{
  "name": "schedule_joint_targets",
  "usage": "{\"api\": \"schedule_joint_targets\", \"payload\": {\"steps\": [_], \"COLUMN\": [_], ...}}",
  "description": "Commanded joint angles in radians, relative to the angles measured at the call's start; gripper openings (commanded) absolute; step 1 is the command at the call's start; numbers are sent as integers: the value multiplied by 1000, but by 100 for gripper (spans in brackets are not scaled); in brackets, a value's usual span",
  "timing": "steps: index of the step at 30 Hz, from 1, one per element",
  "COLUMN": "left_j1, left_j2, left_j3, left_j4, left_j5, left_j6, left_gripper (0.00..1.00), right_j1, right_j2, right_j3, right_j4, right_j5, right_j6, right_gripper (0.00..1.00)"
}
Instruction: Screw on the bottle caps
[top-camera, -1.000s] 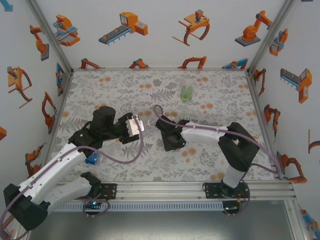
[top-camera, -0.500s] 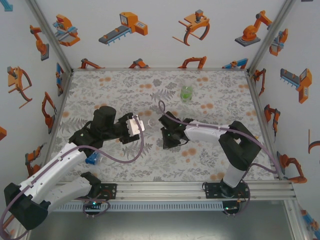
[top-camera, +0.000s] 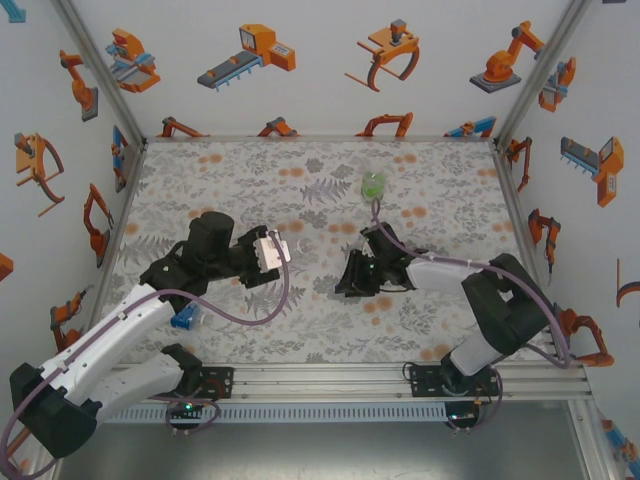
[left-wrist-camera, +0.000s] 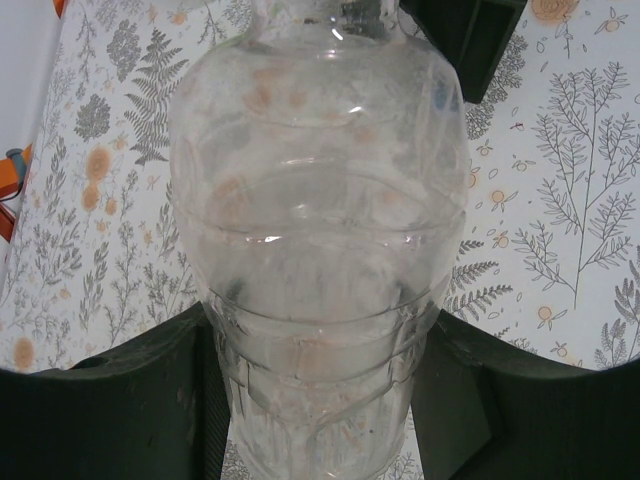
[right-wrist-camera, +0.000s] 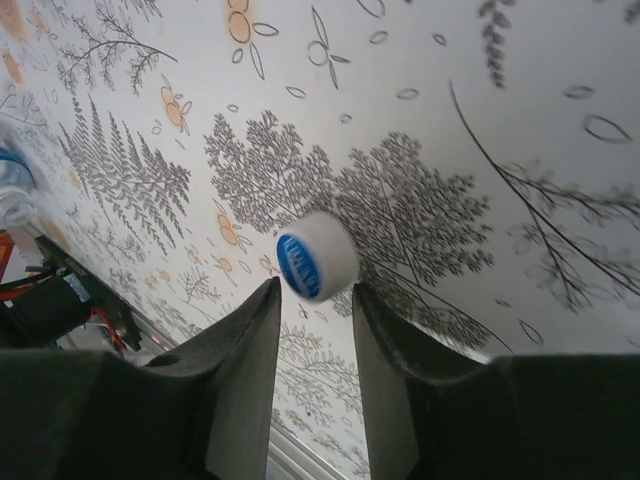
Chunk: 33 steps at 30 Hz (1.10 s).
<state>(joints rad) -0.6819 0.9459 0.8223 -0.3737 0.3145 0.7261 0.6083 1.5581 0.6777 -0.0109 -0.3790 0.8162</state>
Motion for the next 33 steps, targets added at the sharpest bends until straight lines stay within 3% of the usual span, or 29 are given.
{"api": "schedule_joint_targets", "payload": {"steps": [1,5,12,22,33], "left_j1": [-6,-6,-6,-10,-16], "left_j2": [-1,0,4,1,-1], "left_j3": [-6,-8,-8,-6,-6], "left_j4": [19,18,19,13,9], "left_j5": [22,16,14,18,9], "left_j6": [-10,-8,-6,-5,-2], "left_gripper": [1,1,1,1,2], "right_j1": [-2,23,150,260,287], "right_j2": [-27,-76,-49,120,209], "right_j3": [-8,63,251,415,431], "right_j4": [-165,-278,-441,-514,-485], "right_j5": [130,241,482,549,536], "right_j6": [-9,-54,-168,-181,-166], "right_gripper": [39,39,42,47,46]}}
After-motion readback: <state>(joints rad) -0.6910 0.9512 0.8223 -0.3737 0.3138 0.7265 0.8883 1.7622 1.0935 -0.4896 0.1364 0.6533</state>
